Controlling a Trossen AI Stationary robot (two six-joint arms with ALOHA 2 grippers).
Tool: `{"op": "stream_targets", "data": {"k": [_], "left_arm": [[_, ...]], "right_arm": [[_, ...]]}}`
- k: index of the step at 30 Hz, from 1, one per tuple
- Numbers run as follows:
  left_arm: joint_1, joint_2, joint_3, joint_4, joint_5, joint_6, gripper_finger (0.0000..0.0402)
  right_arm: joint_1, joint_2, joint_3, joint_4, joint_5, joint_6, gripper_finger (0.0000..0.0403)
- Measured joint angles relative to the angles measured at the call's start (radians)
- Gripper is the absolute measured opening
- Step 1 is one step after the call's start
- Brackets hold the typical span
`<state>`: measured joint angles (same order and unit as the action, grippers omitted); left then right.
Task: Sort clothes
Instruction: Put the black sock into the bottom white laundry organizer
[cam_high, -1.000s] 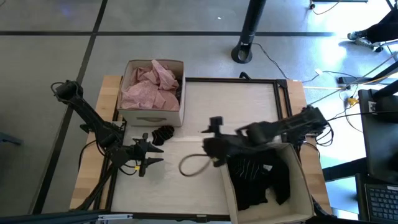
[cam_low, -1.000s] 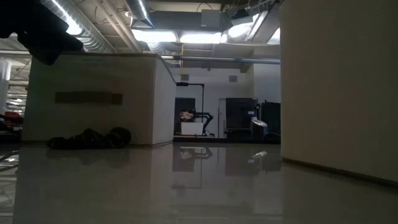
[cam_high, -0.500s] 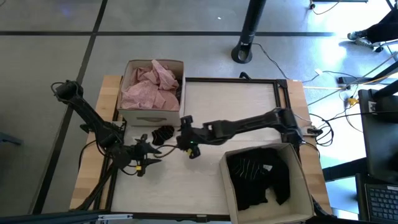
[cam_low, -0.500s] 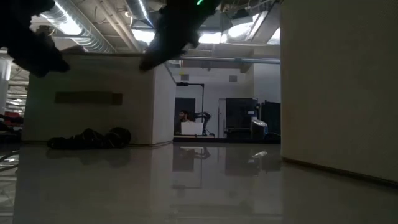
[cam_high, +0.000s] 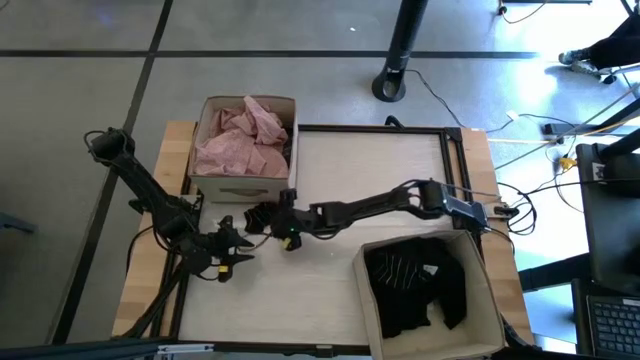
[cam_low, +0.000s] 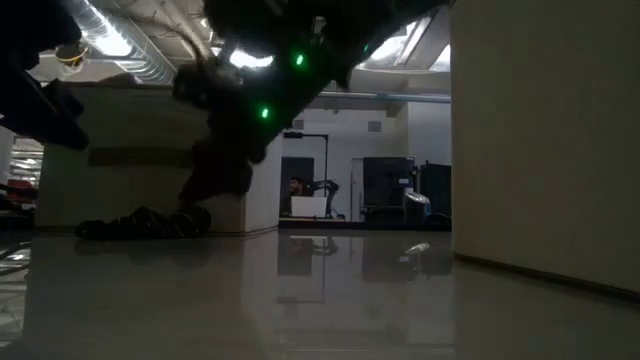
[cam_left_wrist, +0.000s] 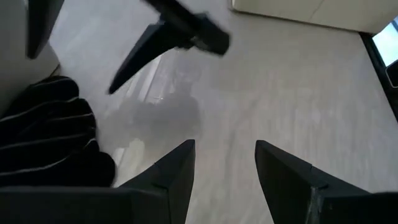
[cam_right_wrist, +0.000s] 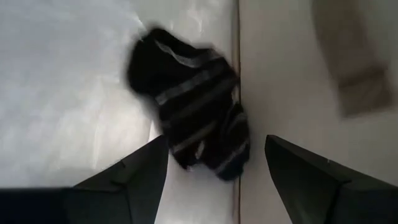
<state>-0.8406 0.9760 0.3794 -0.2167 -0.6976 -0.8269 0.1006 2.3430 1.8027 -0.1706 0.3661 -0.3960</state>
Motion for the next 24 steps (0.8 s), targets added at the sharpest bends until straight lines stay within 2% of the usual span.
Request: {"op": "stream_targets", "data": {"k": [7,10,13,20,22,24], "left_arm": [[0.003,0.0,0.0,-0.012,0.0,-0.011,0.0159],[0.003,0.0,0.0,-0.013,-0.001,-0.011,0.0159],[0.003,0.0,0.0,-0.013,0.0,-0.011,0.0159],[0.003,0.0,0.0,-0.013,-0.003,-0.006,0.0159],[0.003,0.0,0.0,-0.013,-0.004,-0.009,0.0159],[0.003,0.0,0.0,-0.013,-0.004,-0.01,0.0159]], "right_arm": [[-0.037,0.067,0.0,0.067,0.009,0.08,0.0268],[-0.04,0.082,0.001,0.098,0.015,0.081,0.025],[-0.039,0.091,0.001,0.111,0.015,0.078,0.0201],[-0.039,0.091,0.001,0.072,0.031,0.029,0.0033],[-0.036,0.091,0.001,0.065,0.043,0.006,0.0012],[-0.03,0.084,0.0,0.056,0.045,0.002,0.002]]}}
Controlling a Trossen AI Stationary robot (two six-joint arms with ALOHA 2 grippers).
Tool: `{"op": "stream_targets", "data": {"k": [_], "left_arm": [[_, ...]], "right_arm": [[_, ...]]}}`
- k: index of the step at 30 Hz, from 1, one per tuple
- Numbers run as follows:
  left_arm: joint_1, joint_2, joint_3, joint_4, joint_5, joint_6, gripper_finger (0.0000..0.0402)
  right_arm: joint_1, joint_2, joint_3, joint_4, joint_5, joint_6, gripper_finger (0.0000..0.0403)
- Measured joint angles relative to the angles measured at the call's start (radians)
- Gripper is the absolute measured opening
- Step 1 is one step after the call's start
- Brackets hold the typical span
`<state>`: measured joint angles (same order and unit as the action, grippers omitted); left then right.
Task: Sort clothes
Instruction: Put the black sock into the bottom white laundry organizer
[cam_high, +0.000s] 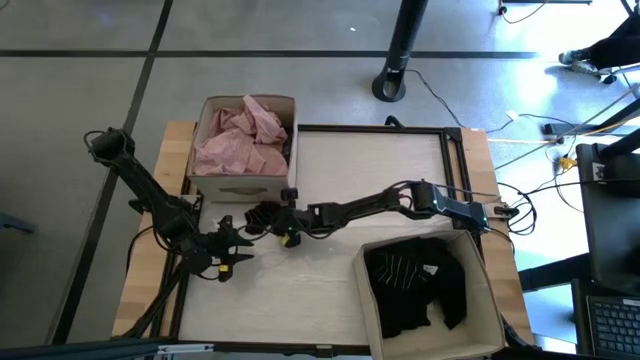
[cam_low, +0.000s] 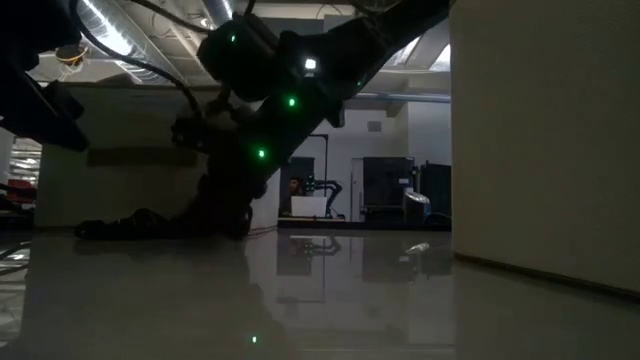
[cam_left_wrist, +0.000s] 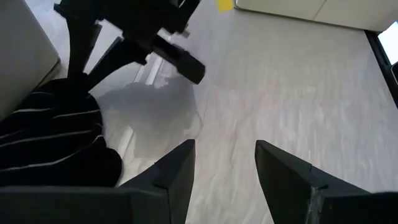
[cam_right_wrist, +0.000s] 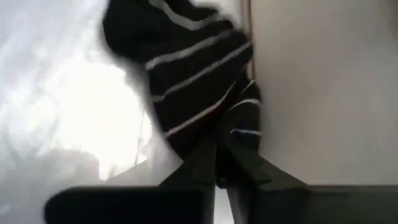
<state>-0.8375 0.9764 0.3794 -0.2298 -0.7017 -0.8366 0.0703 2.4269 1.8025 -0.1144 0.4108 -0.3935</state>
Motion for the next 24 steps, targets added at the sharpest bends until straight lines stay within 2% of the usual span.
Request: {"op": "stream_targets", "data": {"k": [4,9,12,17,24], "left_arm": [[0.0,0.0,0.0,0.002,-0.001,-0.001,0.0159],[0.0,0.0,0.0,0.003,-0.008,-0.001,0.0159],[0.0,0.001,0.0,0.008,-0.008,-0.002,0.0159],[0.0,0.0,0.0,0.01,-0.009,-0.002,0.0159],[0.0,0.001,0.0,0.012,-0.019,-0.002,0.0159]], "right_arm": [[0.039,-0.067,-0.001,-0.031,-0.003,-0.009,0.0032],[0.108,-0.196,0.002,-0.144,0.074,-0.083,0.0009],[0.146,-0.279,0.0,-0.229,0.116,-0.094,0.001],[0.206,-0.425,0.001,-0.369,0.175,-0.088,0.0023],[0.294,-0.613,0.001,-0.51,0.207,-0.044,0.0013]]}}
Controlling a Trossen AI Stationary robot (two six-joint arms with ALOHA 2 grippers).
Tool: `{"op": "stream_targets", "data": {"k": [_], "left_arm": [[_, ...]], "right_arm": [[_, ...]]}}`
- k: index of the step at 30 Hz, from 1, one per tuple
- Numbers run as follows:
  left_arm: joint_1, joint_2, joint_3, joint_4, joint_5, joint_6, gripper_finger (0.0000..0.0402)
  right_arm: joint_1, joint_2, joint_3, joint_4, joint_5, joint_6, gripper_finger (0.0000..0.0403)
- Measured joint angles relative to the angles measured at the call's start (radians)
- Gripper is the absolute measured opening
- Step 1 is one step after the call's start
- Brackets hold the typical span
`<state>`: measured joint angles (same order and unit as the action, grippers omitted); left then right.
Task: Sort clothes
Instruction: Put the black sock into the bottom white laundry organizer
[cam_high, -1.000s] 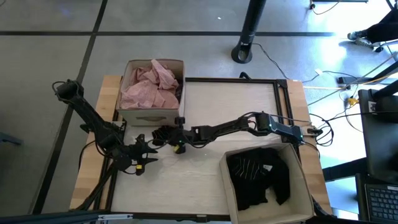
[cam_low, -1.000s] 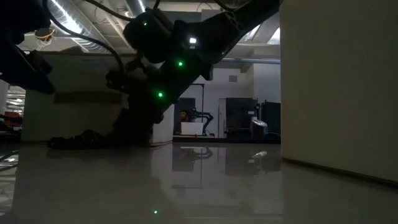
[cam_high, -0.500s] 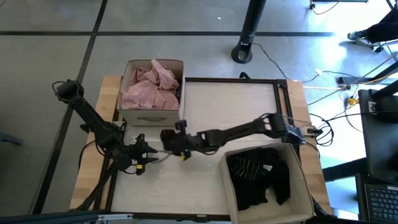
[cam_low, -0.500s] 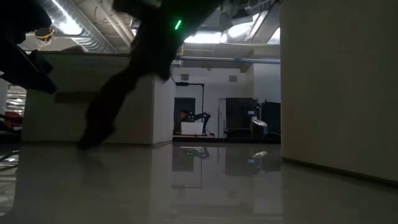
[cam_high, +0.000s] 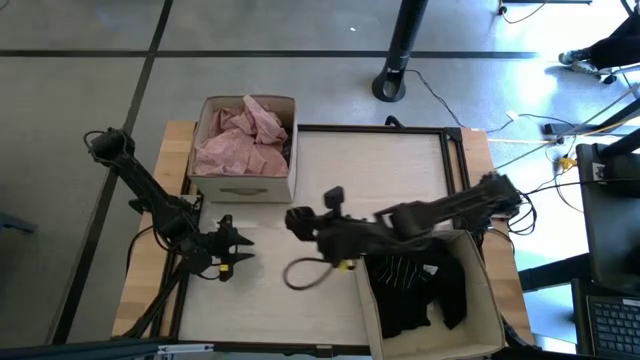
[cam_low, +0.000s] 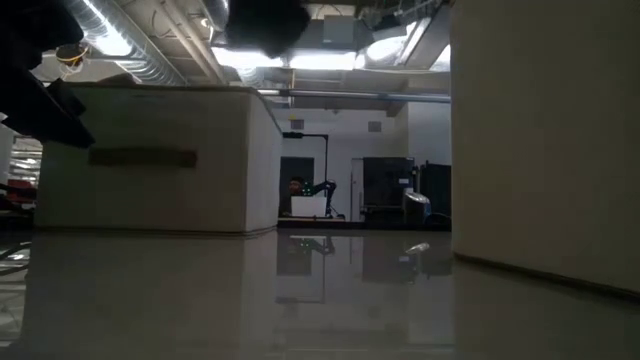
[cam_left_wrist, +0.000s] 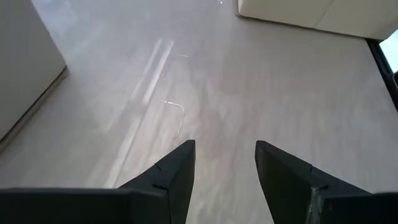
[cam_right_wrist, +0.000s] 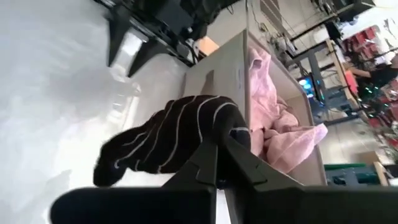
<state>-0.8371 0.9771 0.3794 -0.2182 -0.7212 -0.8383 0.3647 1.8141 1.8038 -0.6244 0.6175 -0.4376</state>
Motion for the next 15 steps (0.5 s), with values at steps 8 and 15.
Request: {"op": "stream_targets", "data": {"k": [8,15], "left_arm": [[0.0,0.0,0.0,0.001,-0.02,0.0,0.0159],[0.0,0.0,0.0,0.001,-0.034,0.003,0.0159]], "right_arm": [[0.12,-0.182,0.0,-0.188,-0.052,0.162,0.0019],[0.258,-0.31,0.0,-0.368,-0.201,0.466,0.002]]}}
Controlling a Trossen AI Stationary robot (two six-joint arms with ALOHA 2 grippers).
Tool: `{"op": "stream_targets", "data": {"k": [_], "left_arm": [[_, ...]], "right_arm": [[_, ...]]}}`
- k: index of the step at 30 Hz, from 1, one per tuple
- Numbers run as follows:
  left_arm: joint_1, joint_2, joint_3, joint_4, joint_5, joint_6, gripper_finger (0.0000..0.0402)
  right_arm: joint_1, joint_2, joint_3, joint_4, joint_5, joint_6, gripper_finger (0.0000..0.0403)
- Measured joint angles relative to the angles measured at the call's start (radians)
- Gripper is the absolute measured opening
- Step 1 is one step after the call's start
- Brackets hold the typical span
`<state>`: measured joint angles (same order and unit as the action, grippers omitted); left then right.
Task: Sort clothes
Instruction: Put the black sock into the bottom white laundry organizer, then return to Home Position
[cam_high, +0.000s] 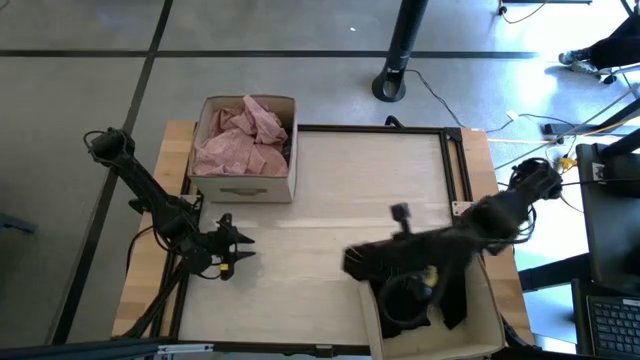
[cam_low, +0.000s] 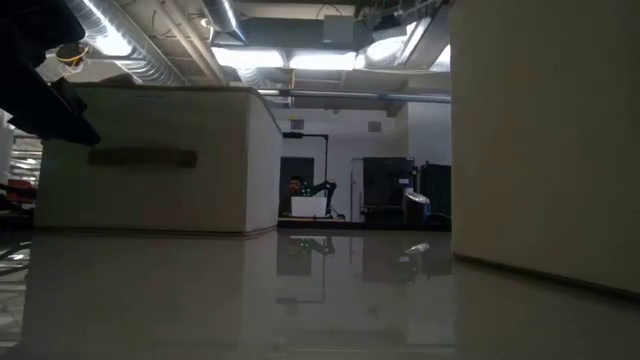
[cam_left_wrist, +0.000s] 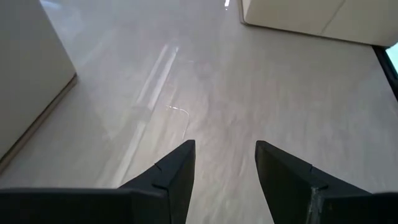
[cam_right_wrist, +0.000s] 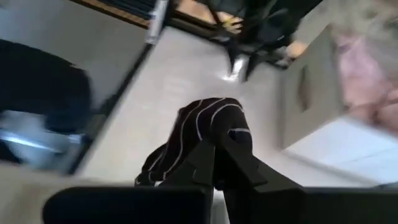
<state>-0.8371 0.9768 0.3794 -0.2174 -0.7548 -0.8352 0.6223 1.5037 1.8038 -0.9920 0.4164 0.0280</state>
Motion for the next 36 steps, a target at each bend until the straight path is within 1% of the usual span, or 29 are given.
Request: {"op": "stream_targets", "data": {"k": [2,6,9,12,13,14,16,19,21,24,27,29,31,33,36], "left_arm": [[0.0,0.0,0.0,0.001,-0.013,0.0,0.0159],[0.0,0.0,0.0,0.001,-0.028,-0.002,0.0159],[0.0,0.0,0.0,0.0,-0.028,-0.002,0.0159],[0.0,0.0,0.0,0.0,-0.032,-0.003,0.0159],[0.0,0.0,0.0,0.0,-0.035,-0.003,0.0159],[0.0,0.0,0.0,0.0,-0.037,-0.003,0.0159],[0.0,0.0,0.0,0.001,-0.038,-0.003,0.0159],[0.0,0.0,0.0,0.002,-0.038,-0.003,0.0159],[0.0,0.0,0.0,0.004,-0.042,-0.003,0.0159],[0.0,-0.001,0.0,0.005,-0.044,-0.005,0.0159],[0.0,-0.001,0.0,0.025,-0.045,0.005,0.0159],[0.0,-0.001,0.0,0.052,-0.049,0.025,0.0159],[0.001,-0.001,0.0,0.081,-0.053,0.056,0.0159],[0.007,-0.001,0.0,0.124,-0.054,0.093,0.0159],[0.024,-0.001,0.0,0.161,-0.054,0.117,0.0159]], "right_arm": [[0.043,-0.026,0.0,-0.038,-0.025,0.098,0.0021],[0.124,-0.05,0.0,-0.14,0.013,0.316,0.0021],[0.173,-0.044,0.0,-0.335,0.025,0.527,0.0021],[0.206,-0.006,0.0,-0.555,0.026,0.756,0.0021],[0.216,0.01,-0.003,-0.592,0.019,0.813,0.0021],[0.223,0.02,-0.016,-0.577,0.007,0.828,0.0021],[0.222,0.023,-0.049,-0.554,-0.012,0.81,0.0023],[0.209,0.022,-0.078,-0.555,-0.041,0.837,0.0037],[0.194,0.024,-0.095,-0.553,-0.069,0.836,0.0059],[0.174,0.025,-0.1,-0.56,-0.07,0.82,0.0103],[0.134,0.013,-0.088,-0.555,-0.083,0.734,0.015],[0.087,0.006,-0.062,-0.54,-0.084,0.645,0.0176],[0.031,0.003,-0.038,-0.527,-0.053,0.507,0.0198],[-0.026,0.003,-0.031,-0.488,-0.011,0.316,0.0212],[-0.112,0.006,-0.031,-0.391,-0.018,0.01,0.0219]]}}
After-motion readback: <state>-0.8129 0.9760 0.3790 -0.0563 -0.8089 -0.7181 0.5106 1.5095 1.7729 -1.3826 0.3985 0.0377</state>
